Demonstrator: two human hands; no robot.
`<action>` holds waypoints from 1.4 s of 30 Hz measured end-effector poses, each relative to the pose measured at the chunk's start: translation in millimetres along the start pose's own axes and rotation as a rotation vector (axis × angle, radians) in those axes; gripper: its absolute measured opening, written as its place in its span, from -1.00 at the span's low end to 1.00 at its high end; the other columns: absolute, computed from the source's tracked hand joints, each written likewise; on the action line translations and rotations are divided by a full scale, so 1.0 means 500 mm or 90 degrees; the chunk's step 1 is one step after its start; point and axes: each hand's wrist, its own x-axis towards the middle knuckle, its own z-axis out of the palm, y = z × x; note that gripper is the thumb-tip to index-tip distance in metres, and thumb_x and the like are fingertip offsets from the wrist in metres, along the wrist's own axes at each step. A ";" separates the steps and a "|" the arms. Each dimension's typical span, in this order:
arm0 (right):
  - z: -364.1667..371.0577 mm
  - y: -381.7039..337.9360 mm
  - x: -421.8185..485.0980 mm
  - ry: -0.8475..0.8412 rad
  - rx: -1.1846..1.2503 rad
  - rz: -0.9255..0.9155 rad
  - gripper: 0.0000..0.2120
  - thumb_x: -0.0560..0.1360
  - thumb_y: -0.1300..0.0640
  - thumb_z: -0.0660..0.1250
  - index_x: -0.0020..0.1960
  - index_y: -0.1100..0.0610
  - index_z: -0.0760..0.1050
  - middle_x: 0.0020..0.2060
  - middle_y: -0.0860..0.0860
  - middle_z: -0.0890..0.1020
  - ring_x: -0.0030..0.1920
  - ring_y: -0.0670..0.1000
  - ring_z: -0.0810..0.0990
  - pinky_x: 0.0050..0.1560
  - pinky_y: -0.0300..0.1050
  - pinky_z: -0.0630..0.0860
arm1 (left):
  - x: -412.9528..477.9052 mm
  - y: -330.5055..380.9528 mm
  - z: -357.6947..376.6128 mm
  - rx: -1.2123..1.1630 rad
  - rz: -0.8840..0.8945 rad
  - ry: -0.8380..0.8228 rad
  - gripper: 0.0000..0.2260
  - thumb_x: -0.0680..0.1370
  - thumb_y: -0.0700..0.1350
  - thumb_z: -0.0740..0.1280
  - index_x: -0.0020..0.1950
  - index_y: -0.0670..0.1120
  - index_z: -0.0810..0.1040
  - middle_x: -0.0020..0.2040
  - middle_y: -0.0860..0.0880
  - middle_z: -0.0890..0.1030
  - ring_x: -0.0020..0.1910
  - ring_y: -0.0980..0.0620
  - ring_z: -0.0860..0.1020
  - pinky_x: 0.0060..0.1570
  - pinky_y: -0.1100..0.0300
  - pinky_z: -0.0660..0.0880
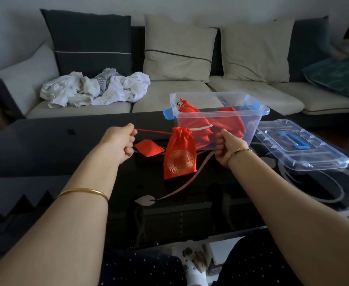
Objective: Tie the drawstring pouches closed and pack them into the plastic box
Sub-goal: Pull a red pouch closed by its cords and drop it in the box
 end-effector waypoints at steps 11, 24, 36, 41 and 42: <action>0.036 -0.045 -0.060 0.032 -0.107 -0.353 -0.65 0.52 0.08 0.25 -0.44 0.09 0.47 -0.57 -0.06 0.43 -0.54 -0.08 0.35 -0.48 -0.21 0.35 | -0.061 0.056 0.041 -0.232 0.161 -0.216 -0.68 0.64 0.03 0.11 -0.29 -0.01 0.38 -0.16 0.09 0.67 -0.10 0.16 0.62 -0.09 0.21 0.40; 0.100 -0.065 -0.142 -0.218 -0.356 -0.624 -0.63 0.55 0.07 0.26 -0.44 0.07 0.49 -0.57 -0.09 0.44 -0.56 -0.21 0.37 -0.41 -0.30 0.35 | -0.094 0.048 0.096 0.090 0.299 -0.320 -0.97 0.50 -0.24 0.37 -0.09 -0.19 0.59 -0.37 0.01 0.54 -0.46 0.18 0.47 -0.36 0.35 0.46; 0.083 -0.037 -0.109 -0.328 -0.376 -0.258 -0.64 0.61 -0.06 0.11 -0.17 0.17 0.48 -0.34 0.07 0.51 -0.34 0.06 0.46 -0.31 -0.11 0.38 | -0.095 0.046 0.096 0.068 0.279 -0.303 -0.92 0.52 -0.21 0.35 -0.06 -0.17 0.63 -0.33 0.04 0.54 -0.44 0.20 0.43 -0.38 0.41 0.47; 0.079 -0.043 -0.112 -0.374 -0.235 -0.192 -0.70 0.60 0.11 0.16 -0.30 0.15 0.38 -0.41 0.03 0.38 -0.50 -0.09 0.33 -0.46 -0.26 0.26 | -0.093 0.042 0.096 0.036 0.273 -0.285 -0.90 0.55 -0.23 0.32 -0.13 -0.11 0.61 -0.31 0.02 0.58 -0.43 0.21 0.50 -0.36 0.39 0.50; 0.076 -0.047 -0.111 -0.384 -0.221 -0.159 -0.68 0.59 0.11 0.16 -0.33 0.14 0.36 -0.42 0.03 0.37 -0.49 -0.08 0.31 -0.46 -0.26 0.25 | -0.091 0.041 0.094 0.029 0.273 -0.270 -0.89 0.55 -0.23 0.31 -0.14 -0.11 0.60 -0.30 0.01 0.59 -0.41 0.20 0.52 -0.36 0.37 0.50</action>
